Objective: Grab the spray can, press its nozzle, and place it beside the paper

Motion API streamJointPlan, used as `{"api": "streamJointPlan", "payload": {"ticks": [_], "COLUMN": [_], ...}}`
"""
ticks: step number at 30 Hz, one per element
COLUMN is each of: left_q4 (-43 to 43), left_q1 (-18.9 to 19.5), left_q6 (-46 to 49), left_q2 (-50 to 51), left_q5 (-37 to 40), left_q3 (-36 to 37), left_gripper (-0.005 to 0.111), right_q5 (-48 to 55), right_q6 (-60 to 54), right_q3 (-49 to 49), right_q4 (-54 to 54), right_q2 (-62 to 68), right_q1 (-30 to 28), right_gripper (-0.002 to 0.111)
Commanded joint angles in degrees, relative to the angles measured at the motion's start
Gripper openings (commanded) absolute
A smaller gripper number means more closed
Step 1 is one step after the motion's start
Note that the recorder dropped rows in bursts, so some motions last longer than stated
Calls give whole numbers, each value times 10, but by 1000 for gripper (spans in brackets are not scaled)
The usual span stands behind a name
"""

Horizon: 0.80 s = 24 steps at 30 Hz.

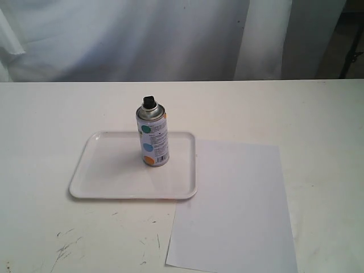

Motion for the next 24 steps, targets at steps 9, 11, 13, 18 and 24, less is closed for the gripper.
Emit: {"api": "streamJointPlan", "payload": {"ticks": [9, 11, 13, 18, 24], "left_q4": [0, 0, 0, 0, 0], "left_q1": [-3, -3, -3, -3, -3], "left_q6": [-1, -1, -1, -1, -1], "left_q2": [-2, -2, -2, -2, -2], "left_q5": [-3, -3, -3, -3, -3], "left_q3": [3, 3, 3, 3, 3], "left_gripper": [0, 0, 0, 0, 0], "right_q5": [2, 2, 2, 2, 2], "right_q6": [1, 1, 1, 1, 5], "right_q3": [2, 2, 2, 2, 2], "right_q4": [-1, -1, -1, -1, -1], "right_q2": [-4, -4, -4, -4, -4], "right_q1": [1, 1, 1, 1, 1], "right_gripper": [0, 0, 0, 0, 0]}}
